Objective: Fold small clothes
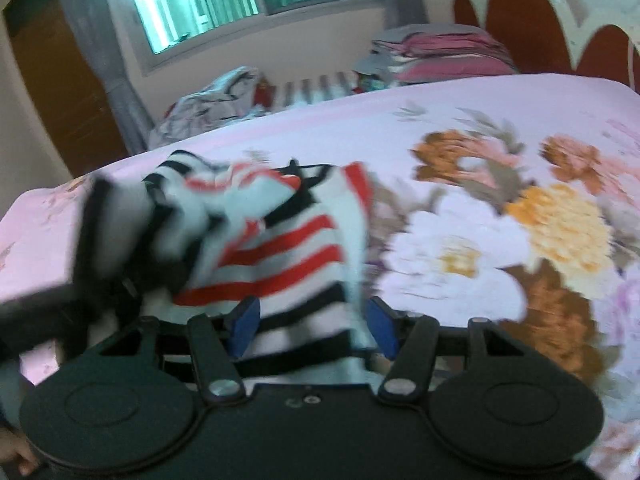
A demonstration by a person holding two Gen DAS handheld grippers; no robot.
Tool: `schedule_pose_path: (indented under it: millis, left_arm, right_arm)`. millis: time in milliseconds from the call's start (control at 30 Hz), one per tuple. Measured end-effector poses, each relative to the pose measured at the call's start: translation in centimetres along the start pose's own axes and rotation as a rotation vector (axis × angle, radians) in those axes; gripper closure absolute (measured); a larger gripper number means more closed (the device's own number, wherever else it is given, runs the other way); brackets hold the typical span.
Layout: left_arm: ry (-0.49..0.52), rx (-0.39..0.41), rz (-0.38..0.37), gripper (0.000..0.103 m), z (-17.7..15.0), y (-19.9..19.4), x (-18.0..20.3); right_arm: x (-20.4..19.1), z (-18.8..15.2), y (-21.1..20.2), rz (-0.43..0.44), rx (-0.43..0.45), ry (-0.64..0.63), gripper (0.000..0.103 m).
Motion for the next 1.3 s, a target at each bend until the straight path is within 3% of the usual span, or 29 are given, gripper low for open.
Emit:
schedule_pose_path:
  millis: [133,167,300,400,533,600,633,667,767,867,1067,1167,1233,1300]
  left_arm:
    - [0.062,-0.018,-0.027,0.035,-0.6,-1.1,1.9]
    - [0.088,-0.024,-0.045,0.030,-0.9,-1.6,2.3]
    - [0.144,-0.046,-0.082,0.029,-1.3,-4.1,3.6]
    - [0.067,-0.015,-0.063,0.029,-1.4,-7.5,1.6]
    - [-0.040,0.038,0.031,0.029,-0.2,-10.3,-2.4]
    - [-0.089,0.051,0.088,0.029,0.3,-11.1,-4.6]
    - [-0.108,0.055,0.110,0.029,0.4,-11.1,-5.4]
    - [-0.133,0.055,0.131,0.029,0.4,-11.1,-6.2]
    - [-0.222,0.051,0.169,0.029,0.4,-10.2,-8.4]
    - [-0.247,0.032,0.192,0.029,0.7,-8.6,-9.2]
    - [-0.227,0.015,0.159,0.029,2.1,-4.0,-7.5]
    - [-0.204,-0.026,0.142,0.029,1.6,-2.3,-6.6]
    - [-0.193,-0.065,0.148,0.029,1.0,-1.2,-6.3]
    - [-0.188,-0.071,0.159,0.027,0.6,-0.8,-6.3]
  right_arm:
    - [2.0,0.8,-1.1,0.015,0.026,0.052,0.044]
    - [2.4,1.1,-1.3,0.040,0.032,0.079,0.044]
    - [2.6,2.6,-0.3,0.202,0.001,0.181,0.038]
    - [1.6,2.9,2.1,0.289,-0.083,0.218,0.035]
    - [0.0,2.6,5.0,0.308,-0.160,0.220,0.034]
    - [-0.4,2.4,6.0,0.310,-0.178,0.227,0.034]
    - [-0.5,2.4,6.5,0.313,-0.181,0.231,0.040]
    - [-0.9,2.3,6.5,0.309,-0.181,0.235,0.054]
    - [-1.5,2.5,6.7,0.307,-0.176,0.225,0.069]
    - [-2.3,2.9,5.4,0.285,-0.127,0.150,0.077]
    - [-2.6,3.6,1.1,0.154,0.047,-0.045,0.079]
    - [-0.7,2.3,1.9,0.106,0.011,-0.015,0.079]
    - [0.3,1.3,3.6,0.122,-0.058,0.020,0.078]
    - [0.7,1.1,3.6,0.139,-0.052,0.055,0.076]
Point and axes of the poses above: each gripper's, at about its wrist camera, not at the fingertips, and y roughly the way its jaws point, x to its right, z to its top, the point moved 1 cm from there along y, roughly the way its jaws point, and after that the axes turned 4 degrees about -y, right-handed, at the moved point
